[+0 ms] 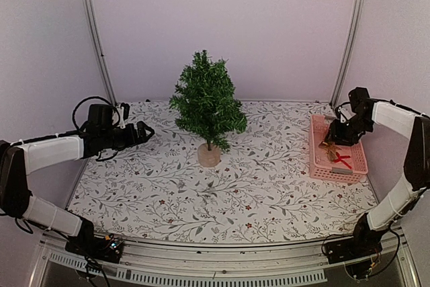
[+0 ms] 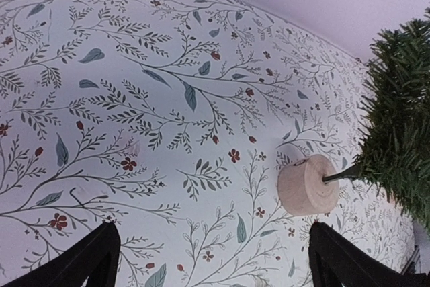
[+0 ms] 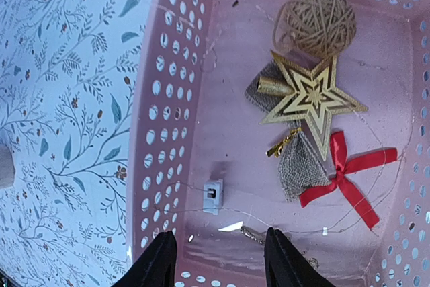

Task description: Decorate the small christmas tree

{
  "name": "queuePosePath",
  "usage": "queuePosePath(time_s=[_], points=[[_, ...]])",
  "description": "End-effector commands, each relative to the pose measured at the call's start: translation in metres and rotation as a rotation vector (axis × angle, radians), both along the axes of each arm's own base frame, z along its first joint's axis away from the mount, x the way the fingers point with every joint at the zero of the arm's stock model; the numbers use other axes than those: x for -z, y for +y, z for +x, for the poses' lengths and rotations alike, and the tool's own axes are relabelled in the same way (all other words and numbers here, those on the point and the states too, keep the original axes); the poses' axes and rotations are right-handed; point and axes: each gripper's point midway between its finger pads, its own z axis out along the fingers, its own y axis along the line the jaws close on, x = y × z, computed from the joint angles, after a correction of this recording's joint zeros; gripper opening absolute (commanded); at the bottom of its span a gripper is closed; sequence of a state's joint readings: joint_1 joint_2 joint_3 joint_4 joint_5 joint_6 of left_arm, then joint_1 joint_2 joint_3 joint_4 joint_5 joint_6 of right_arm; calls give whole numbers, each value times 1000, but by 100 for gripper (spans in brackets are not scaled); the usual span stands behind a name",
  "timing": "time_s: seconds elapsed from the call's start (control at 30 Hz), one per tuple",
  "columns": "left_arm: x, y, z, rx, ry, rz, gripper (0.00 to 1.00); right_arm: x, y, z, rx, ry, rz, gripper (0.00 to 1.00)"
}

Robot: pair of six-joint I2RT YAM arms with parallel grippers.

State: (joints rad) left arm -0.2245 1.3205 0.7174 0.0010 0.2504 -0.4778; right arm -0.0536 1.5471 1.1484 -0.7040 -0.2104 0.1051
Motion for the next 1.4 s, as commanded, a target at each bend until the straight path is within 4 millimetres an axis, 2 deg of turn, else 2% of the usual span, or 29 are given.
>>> queuePosePath(time_s=[0.0, 0.2, 0.37, 0.5, 0.67, 0.8, 0.93, 1.07, 1.13, 1.23, 1.37], points=[[-2, -1, 0, 12, 5, 15, 99, 21, -2, -17, -30, 68, -23, 48], [1, -2, 0, 18, 9, 10, 99, 30, -6, -25, -25, 76, -53, 51], [4, -4, 2, 26, 20, 7, 99, 22, -10, -14, 1, 34, -63, 50], [3, -5, 4, 28, 17, 5, 99, 9, -21, 7, 44, -28, -89, 48], [0, -6, 5, 32, 11, 5, 99, -3, -24, 44, 34, -94, -104, 44], [-5, -6, 8, 31, -5, 9, 99, 5, -30, 69, 10, -102, -143, 42], [-8, -4, 10, 28, -11, 18, 99, 17, -35, 82, 2, -71, -178, 38], [-8, -4, 10, 24, -8, 23, 99, 29, -35, 67, -27, -26, -187, 36], [-7, -3, 9, 20, -6, 24, 99, 22, -33, 55, -21, -28, -178, 36], [-5, -3, 7, 24, -1, 19, 99, 20, -26, 29, -2, 11, -130, 37], [-1, -4, 4, 28, 9, 17, 99, 7, -10, -10, 16, 33, -36, 40]])
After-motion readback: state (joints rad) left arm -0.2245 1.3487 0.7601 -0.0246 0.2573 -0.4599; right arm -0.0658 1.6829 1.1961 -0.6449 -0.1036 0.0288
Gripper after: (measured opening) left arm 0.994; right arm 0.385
